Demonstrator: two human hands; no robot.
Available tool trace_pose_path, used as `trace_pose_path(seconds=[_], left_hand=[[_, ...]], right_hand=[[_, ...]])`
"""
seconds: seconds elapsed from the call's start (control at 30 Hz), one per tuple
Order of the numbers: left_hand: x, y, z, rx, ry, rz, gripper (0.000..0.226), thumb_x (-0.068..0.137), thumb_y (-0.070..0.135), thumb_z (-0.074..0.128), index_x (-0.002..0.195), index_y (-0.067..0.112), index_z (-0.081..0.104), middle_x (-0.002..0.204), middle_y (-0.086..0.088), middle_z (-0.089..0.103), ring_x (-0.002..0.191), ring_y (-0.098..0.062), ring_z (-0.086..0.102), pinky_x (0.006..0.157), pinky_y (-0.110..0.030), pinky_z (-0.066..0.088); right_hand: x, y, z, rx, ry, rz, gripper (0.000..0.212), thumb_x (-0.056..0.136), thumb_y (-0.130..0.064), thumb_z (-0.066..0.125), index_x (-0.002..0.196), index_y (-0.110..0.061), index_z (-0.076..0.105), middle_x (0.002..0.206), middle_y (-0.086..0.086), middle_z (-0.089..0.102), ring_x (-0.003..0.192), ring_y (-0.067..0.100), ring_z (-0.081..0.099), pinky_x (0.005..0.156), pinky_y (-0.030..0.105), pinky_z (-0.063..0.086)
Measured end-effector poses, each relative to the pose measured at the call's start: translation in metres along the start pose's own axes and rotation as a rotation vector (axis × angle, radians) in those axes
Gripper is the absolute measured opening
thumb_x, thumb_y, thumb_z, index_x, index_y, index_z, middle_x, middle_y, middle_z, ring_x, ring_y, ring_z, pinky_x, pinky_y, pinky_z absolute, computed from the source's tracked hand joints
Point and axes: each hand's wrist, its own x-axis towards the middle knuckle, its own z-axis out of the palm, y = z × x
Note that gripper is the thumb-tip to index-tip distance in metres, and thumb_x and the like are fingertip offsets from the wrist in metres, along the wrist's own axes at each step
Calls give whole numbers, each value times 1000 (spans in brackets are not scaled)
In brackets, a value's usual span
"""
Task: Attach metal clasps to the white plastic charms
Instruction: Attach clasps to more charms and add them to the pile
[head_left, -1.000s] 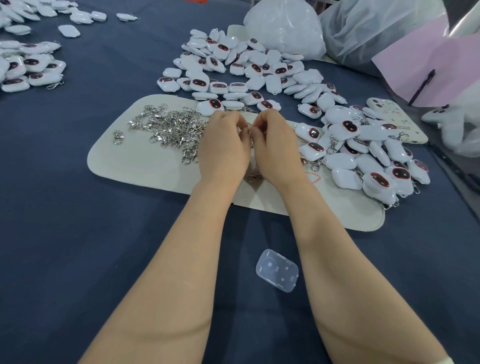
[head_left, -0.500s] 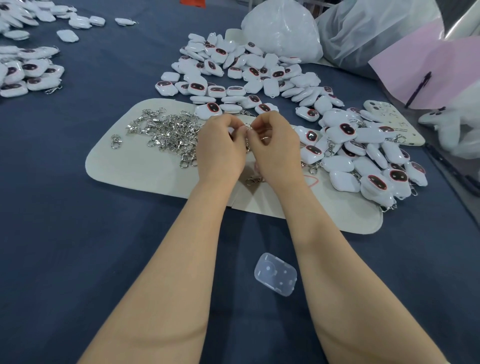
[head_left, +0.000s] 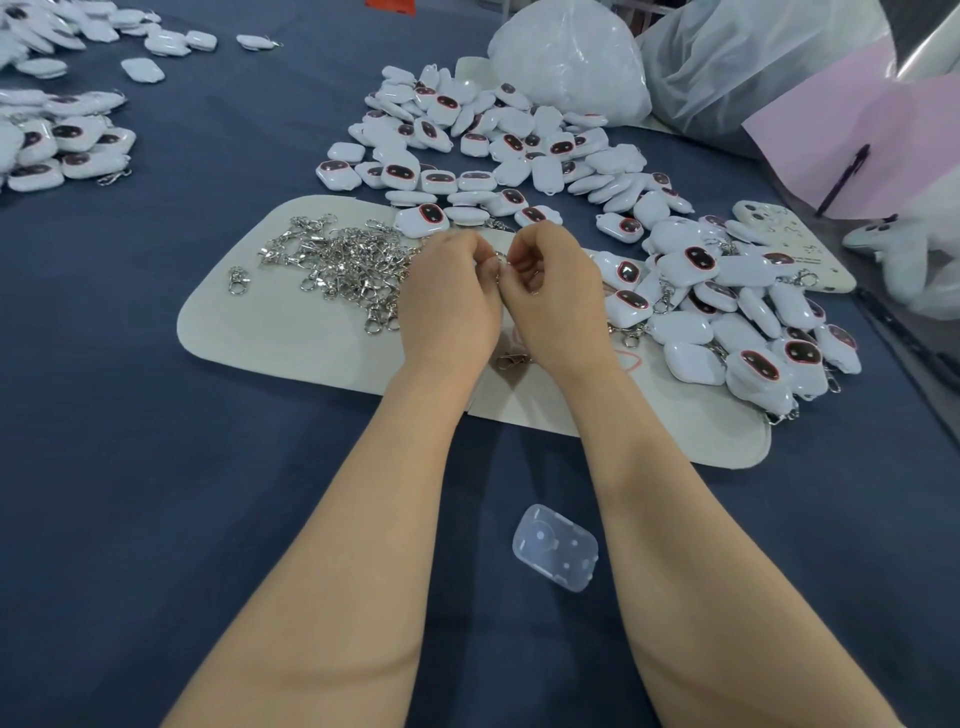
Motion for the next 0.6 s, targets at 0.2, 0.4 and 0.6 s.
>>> trace_pose_path(seconds=[0.2, 0.4, 0.6], left_hand=[[0, 1, 1, -86, -25, -1, 12, 94, 16, 52, 95, 14, 64, 93, -5, 66, 84, -22, 60, 74, -29, 46], [2, 3, 1, -148, -64, 47, 14, 94, 12, 50, 99, 11, 63, 103, -7, 63, 88, -22, 60, 80, -31, 46], [2, -1, 2, -111, -50, 44, 13, 94, 14, 49, 98, 13, 61, 107, -5, 59, 87, -22, 59, 76, -30, 44]], right_hand=[[-1, 0, -3, 53, 24, -3, 13, 82, -4, 59, 81, -15, 50, 79, -2, 53, 72, 16, 50, 66, 21, 40], [0, 3, -5, 189, 48, 99, 15, 84, -7, 58, 79, -18, 50, 71, -11, 52, 63, 1, 47, 61, 13, 39], [1, 3, -4, 168, 21, 54, 14, 86, -7, 59, 82, -18, 50, 75, -13, 53, 66, 1, 50, 65, 16, 41]])
